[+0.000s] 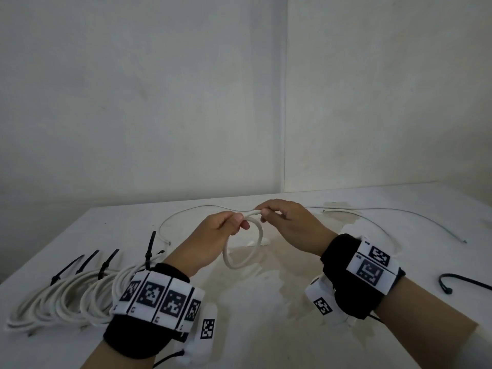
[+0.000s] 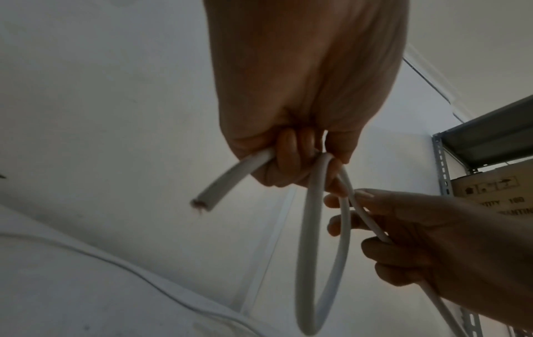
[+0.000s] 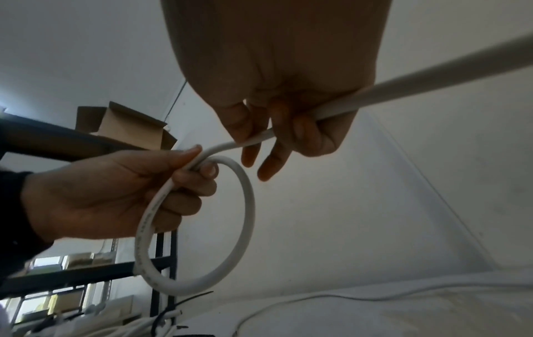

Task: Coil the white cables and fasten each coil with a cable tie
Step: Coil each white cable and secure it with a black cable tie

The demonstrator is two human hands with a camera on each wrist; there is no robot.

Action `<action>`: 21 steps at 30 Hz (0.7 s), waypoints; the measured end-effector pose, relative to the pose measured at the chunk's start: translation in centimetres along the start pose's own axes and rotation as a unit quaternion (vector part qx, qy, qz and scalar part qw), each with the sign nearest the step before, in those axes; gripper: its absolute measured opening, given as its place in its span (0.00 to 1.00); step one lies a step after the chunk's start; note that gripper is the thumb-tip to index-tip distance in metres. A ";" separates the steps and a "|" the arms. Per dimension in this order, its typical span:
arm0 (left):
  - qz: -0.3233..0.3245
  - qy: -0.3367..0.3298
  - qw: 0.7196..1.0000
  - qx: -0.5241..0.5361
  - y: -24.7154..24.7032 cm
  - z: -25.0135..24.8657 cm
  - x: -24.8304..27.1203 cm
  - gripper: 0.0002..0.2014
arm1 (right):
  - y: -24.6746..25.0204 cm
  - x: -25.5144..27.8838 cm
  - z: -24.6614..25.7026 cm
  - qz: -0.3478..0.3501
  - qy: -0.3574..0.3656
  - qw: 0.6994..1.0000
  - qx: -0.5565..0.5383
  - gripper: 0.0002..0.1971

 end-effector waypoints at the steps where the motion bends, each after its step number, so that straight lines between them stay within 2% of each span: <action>1: -0.001 0.003 1.000 0.010 0.0 0.1 0.0 0.15 | -0.2 0.0 0.1 0.009 0.003 1.000 -0.017 0.11; 5: -0.017 -0.002 0.999 0.036 -0.3 0.1 -0.1 0.17 | -0.5 0.3 1.1 0.020 0.017 0.998 -0.063 0.14; 11: -0.077 -0.024 0.997 0.008 0.6 0.1 -0.5 0.15 | 0.1 0.0 1.1 0.015 -0.004 0.992 -0.126 0.11; 16: -0.132 -0.017 0.991 -0.003 1.4 0.1 -0.5 0.15 | -0.1 -0.3 0.8 0.011 -0.022 0.991 -0.128 0.10; 21: -0.139 -0.029 0.989 -0.040 1.5 -0.1 -0.4 0.14 | -0.3 -0.3 0.6 0.003 -0.036 0.990 -0.134 0.14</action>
Point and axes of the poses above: each hand's wrist, its own x-axis away from the middle knuckle, its own y-axis out of the back of the hand, z = x × y, the point moved 8 cm from there along -x, towards the middle knuckle, and after that the axes turned 1 degree about -z, right-handed, at the moved point
